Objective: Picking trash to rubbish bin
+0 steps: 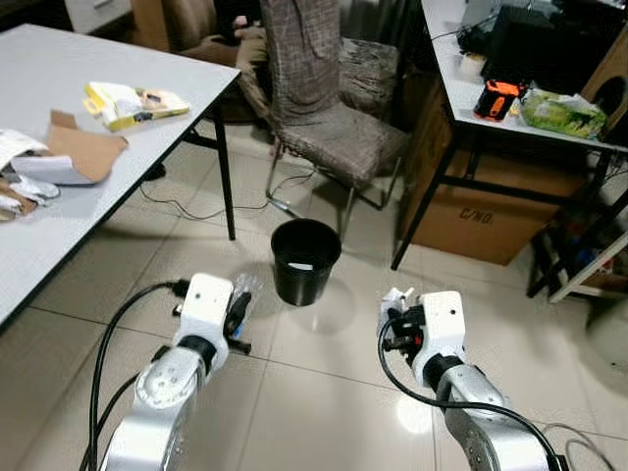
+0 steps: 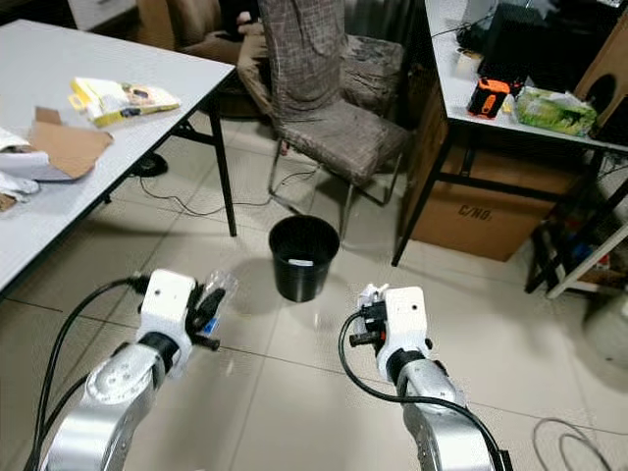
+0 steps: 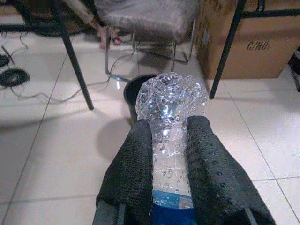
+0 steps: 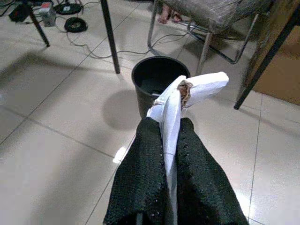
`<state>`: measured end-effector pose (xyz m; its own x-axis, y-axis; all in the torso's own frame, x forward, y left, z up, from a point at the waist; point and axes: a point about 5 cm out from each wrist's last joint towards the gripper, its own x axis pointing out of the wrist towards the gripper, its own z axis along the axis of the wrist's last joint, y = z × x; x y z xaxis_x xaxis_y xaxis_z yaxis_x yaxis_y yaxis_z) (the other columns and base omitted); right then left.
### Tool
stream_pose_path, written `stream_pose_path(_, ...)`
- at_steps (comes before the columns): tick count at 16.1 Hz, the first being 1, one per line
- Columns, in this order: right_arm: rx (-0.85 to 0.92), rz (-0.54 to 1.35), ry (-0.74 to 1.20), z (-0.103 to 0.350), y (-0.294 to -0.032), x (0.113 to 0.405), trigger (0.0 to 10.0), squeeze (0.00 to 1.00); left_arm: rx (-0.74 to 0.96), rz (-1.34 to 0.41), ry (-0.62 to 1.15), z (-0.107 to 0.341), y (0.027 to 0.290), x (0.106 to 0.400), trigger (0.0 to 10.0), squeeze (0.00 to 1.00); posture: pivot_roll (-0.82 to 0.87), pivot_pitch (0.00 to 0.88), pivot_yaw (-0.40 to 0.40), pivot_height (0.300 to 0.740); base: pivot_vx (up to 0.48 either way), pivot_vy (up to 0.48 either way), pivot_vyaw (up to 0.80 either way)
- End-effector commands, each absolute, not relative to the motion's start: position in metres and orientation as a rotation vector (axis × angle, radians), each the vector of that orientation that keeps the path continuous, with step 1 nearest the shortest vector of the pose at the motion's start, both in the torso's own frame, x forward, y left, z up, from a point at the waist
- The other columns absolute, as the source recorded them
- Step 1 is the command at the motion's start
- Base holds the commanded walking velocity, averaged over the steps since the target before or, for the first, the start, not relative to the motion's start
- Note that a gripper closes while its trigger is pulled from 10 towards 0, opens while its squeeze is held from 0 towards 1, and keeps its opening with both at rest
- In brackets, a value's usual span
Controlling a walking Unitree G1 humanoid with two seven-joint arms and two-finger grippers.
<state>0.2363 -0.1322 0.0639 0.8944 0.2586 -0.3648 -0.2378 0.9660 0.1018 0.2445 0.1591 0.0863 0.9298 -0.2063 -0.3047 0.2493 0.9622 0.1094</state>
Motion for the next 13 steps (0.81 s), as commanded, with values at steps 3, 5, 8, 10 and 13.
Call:
stream_pose_path(3, 0.105, 0.217, 0.397, 0.058, -0.135, 0.236, 10.0, 0.0, 0.123, -0.248, 0.23, 0.097, 0.155, 0.247, 10.0, 0.0, 0.0, 0.052, -0.101, 0.74, 0.0, 0.0, 0.0)
stream_pose_path(5, 0.132, 0.182, 0.403, 0.056, -0.139, 0.233, 10.0, 0.0, 0.137, -0.288, 0.222, 0.099, 0.15, 0.25, 10.0, 0.0, -0.01, 0.049, -0.089, 0.74, 0.287, 0.0, 0.0)
stream_pose_path(8, 0.136, 0.147, 0.411, 0.052, -0.144, 0.232, 10.0, 0.0, 0.248, -0.328, 0.166, 0.1, 0.146, 0.254, 10.0, 0.0, -0.02, 0.055, -0.062, 0.74, 0.349, 0.0, 0.0)
stream_pose_path(10, 0.137, 0.134, 0.406, 0.052, -0.146, 0.236, 10.0, 0.0, 0.232, -0.336, 0.158, 0.107, 0.138, 0.253, 10.0, 0.0, -0.03, 0.063, -0.043, 0.74, 0.362, 0.0, -0.46)
stream_pose_path(13, 0.121, 0.15, 0.383, 0.055, -0.144, 0.242, 10.0, 0.0, 0.157, -0.337, 0.208, 0.101, 0.14, 0.256, 10.0, 0.0, -0.03, 0.068, -0.039, 0.74, 0.37, 0.0, 0.0)
